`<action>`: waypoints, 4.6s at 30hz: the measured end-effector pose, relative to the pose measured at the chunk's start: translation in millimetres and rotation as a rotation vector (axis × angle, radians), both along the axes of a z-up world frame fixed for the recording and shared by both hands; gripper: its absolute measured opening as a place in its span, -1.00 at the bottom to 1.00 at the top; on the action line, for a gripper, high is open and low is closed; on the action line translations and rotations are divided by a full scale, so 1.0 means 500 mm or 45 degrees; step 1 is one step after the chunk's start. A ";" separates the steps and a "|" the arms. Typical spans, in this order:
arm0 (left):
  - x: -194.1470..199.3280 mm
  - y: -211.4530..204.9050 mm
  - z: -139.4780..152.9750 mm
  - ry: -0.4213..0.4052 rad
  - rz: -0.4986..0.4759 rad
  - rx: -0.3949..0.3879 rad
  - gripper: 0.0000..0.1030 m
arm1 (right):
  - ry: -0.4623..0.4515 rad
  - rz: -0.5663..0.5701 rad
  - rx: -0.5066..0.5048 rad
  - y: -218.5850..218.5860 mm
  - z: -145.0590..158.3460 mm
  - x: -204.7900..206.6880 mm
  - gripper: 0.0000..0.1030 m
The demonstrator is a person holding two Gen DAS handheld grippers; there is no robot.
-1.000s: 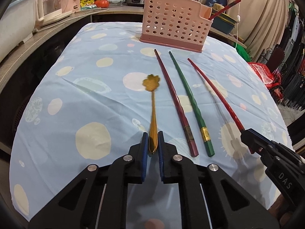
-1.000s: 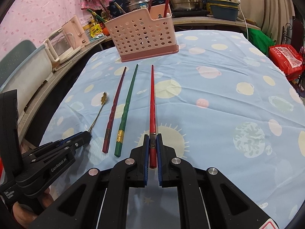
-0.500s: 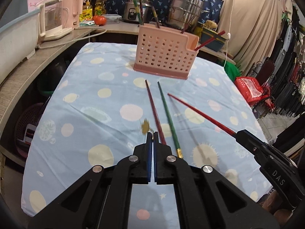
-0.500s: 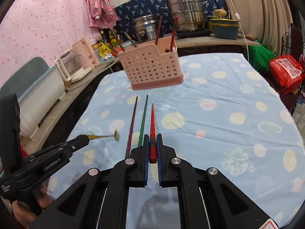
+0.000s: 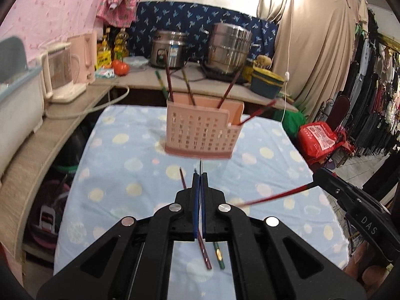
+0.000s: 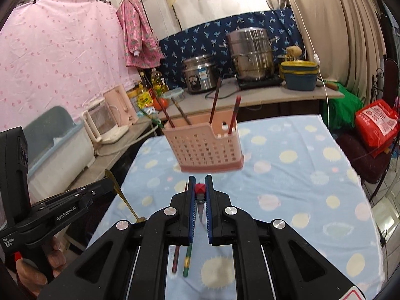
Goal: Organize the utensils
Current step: 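Lift the spoon and red chopstick and carry them over the holder with both tools, then lower both utensils into the holder and open both tools, then move both tools back down to the last two chopsticks, then grasp the green chopstick with the right tool while the left tool approaches the dark red one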
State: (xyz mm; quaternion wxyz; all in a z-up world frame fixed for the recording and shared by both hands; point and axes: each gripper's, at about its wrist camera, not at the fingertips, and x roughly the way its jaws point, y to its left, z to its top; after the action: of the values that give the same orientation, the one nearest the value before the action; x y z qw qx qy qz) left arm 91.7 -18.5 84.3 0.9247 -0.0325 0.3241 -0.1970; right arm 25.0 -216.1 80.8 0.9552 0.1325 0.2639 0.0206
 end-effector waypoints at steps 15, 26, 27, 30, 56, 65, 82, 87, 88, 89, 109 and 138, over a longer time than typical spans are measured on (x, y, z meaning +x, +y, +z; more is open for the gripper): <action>0.212 -0.053 0.221 -0.246 -0.031 -0.109 -0.99 | -0.295 -0.034 -0.097 -0.027 0.238 0.213 -0.87; 0.360 -0.074 0.220 -0.237 -0.017 -0.152 -0.99 | -0.384 -0.100 -0.033 -0.048 0.266 0.390 -0.87; 0.373 -0.075 0.209 -0.222 -0.012 -0.150 -0.99 | -0.378 -0.104 -0.028 -0.049 0.260 0.405 -0.87; 0.399 -0.077 0.174 -0.184 -0.005 -0.141 -0.99 | -0.355 -0.114 -0.016 -0.050 0.233 0.444 -0.87; 0.373 -0.047 0.080 -0.105 0.062 -0.105 -0.34 | -0.176 -0.027 -0.075 -0.005 0.104 0.383 -0.54; 0.270 -0.033 0.045 -0.077 0.046 -0.074 -0.34 | -0.061 -0.016 -0.103 0.007 0.026 0.268 -0.54; 0.096 -0.001 -0.140 0.147 0.074 -0.002 -0.34 | 0.191 0.020 -0.056 0.044 -0.152 0.082 -0.54; 0.059 0.006 -0.196 0.214 0.090 0.028 -0.34 | 0.269 0.032 -0.018 0.059 -0.203 0.051 -0.54; 0.052 0.008 -0.208 0.226 0.097 0.040 -0.34 | 0.281 0.033 -0.013 0.061 -0.212 0.045 -0.54; 0.048 0.008 -0.218 0.235 0.103 0.050 -0.34 | 0.296 0.034 -0.008 0.063 -0.223 0.039 -0.54; -0.029 0.018 -0.330 0.350 0.127 0.143 -0.34 | 0.425 0.063 0.008 0.105 -0.317 -0.026 -0.54; -0.050 0.009 -0.345 0.285 0.115 0.227 -0.23 | 0.436 0.100 -0.029 0.145 -0.341 0.015 -0.54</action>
State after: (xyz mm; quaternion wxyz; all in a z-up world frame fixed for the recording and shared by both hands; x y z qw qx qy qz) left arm 66.9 -13.9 -88.0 0.8899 0.0133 0.4395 -0.1210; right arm 32.3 -143.7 -90.0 0.8961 0.1129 0.4280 0.0320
